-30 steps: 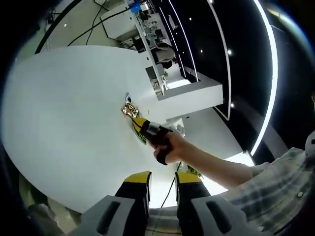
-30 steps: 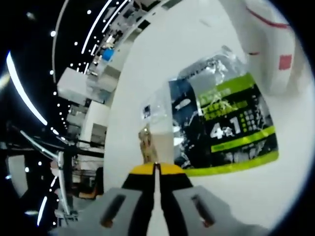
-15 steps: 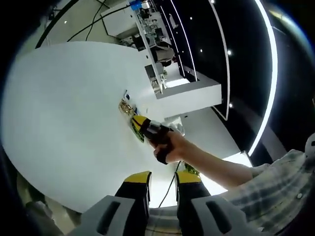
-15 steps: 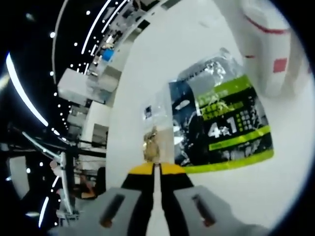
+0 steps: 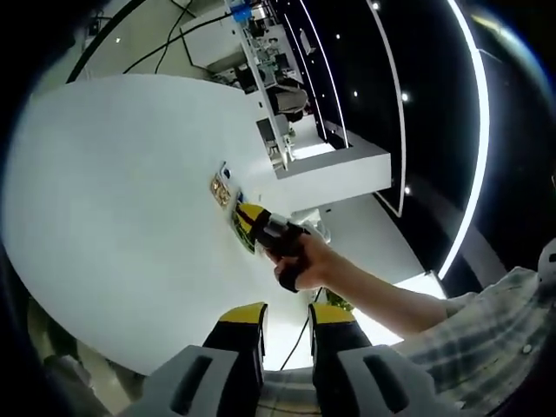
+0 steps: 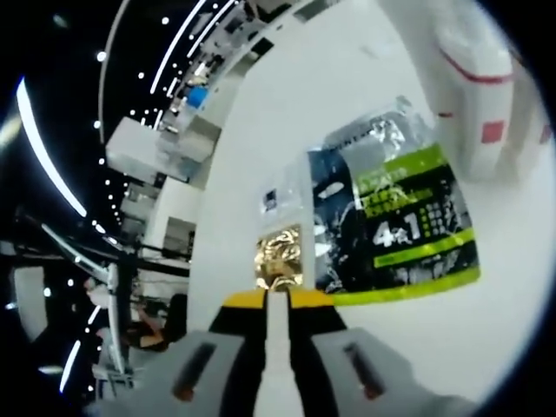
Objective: Arrange the skincare products in the storage area until every visible bottle or jar stands upright without overlapping.
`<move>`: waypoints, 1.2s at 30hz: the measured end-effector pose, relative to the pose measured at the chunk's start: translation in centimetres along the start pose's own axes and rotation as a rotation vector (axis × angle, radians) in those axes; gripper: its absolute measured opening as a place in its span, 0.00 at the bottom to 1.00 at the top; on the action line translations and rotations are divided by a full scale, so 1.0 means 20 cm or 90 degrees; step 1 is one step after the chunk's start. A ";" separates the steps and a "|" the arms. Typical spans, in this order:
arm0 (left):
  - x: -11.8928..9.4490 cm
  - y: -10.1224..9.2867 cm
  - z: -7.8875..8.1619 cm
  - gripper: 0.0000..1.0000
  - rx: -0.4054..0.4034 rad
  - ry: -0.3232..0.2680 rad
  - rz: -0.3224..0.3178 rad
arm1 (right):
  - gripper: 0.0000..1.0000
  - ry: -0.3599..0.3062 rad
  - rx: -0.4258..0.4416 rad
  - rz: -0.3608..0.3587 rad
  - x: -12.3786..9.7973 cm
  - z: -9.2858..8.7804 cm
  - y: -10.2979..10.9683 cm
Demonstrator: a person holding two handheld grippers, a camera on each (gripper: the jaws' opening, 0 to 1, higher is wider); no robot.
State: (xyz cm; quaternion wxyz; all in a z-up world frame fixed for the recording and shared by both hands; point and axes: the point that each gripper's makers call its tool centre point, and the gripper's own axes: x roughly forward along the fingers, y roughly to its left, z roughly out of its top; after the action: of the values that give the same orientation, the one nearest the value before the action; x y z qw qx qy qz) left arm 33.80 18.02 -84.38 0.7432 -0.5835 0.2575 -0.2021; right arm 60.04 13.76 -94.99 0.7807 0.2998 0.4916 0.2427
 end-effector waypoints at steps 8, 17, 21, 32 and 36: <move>0.00 -0.02 0.03 0.19 0.003 -0.025 -0.005 | 0.09 0.006 -0.049 0.009 -0.06 -0.08 0.04; 0.07 -0.06 0.00 0.19 0.025 -0.008 -0.020 | 0.11 -0.009 -0.019 0.089 -0.24 -0.19 0.15; 0.11 -0.07 -0.02 0.19 0.062 0.019 -0.005 | 0.12 -0.033 -0.023 0.137 -0.38 -0.19 0.24; 0.19 -0.21 0.19 0.19 0.149 -0.016 -0.010 | 0.11 -0.184 0.063 0.297 -0.91 -0.06 0.51; 0.22 -0.26 0.23 0.19 0.163 -0.022 -0.017 | 0.12 -0.200 0.066 0.313 -1.03 -0.05 0.51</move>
State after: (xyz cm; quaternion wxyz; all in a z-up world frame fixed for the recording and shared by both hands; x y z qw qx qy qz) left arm 40.20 17.62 -79.03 0.8133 -0.4905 0.2087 -0.2334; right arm 49.99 7.28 -75.29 0.7488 0.4832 0.2891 0.3496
